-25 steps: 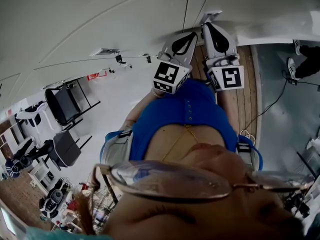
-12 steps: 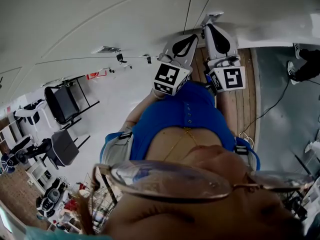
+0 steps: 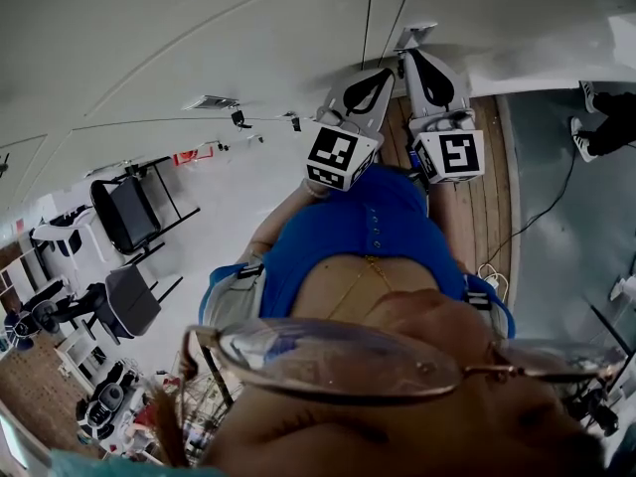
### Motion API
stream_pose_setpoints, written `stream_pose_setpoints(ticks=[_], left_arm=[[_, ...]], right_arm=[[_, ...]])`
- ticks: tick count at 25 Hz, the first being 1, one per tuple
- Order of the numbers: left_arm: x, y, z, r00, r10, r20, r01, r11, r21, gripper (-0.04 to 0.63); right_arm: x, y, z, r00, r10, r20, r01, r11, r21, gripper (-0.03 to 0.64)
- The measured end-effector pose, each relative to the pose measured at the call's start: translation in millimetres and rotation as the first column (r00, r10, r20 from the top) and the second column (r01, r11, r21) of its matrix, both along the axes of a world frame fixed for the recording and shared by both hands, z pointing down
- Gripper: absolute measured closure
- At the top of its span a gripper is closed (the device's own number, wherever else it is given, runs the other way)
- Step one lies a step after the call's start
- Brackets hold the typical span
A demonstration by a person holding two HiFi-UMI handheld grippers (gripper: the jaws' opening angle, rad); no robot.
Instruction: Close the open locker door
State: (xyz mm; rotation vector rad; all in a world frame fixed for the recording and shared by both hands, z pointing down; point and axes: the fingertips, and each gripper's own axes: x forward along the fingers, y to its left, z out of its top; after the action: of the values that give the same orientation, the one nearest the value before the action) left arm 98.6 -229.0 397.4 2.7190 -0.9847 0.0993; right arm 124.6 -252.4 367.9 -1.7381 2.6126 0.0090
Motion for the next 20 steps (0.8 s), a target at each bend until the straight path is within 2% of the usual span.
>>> stream_pose_setpoints(ticks=[20], left_arm=[[-1.7,4.2,-7.7,1.000,-0.020,-0.006,0.020,0.999,0.029,0.597]], right_arm=[[-4.8,17.5,-1.6,1.000,0.006,-0.016,-0.006,1.000,-0.010,0.614]])
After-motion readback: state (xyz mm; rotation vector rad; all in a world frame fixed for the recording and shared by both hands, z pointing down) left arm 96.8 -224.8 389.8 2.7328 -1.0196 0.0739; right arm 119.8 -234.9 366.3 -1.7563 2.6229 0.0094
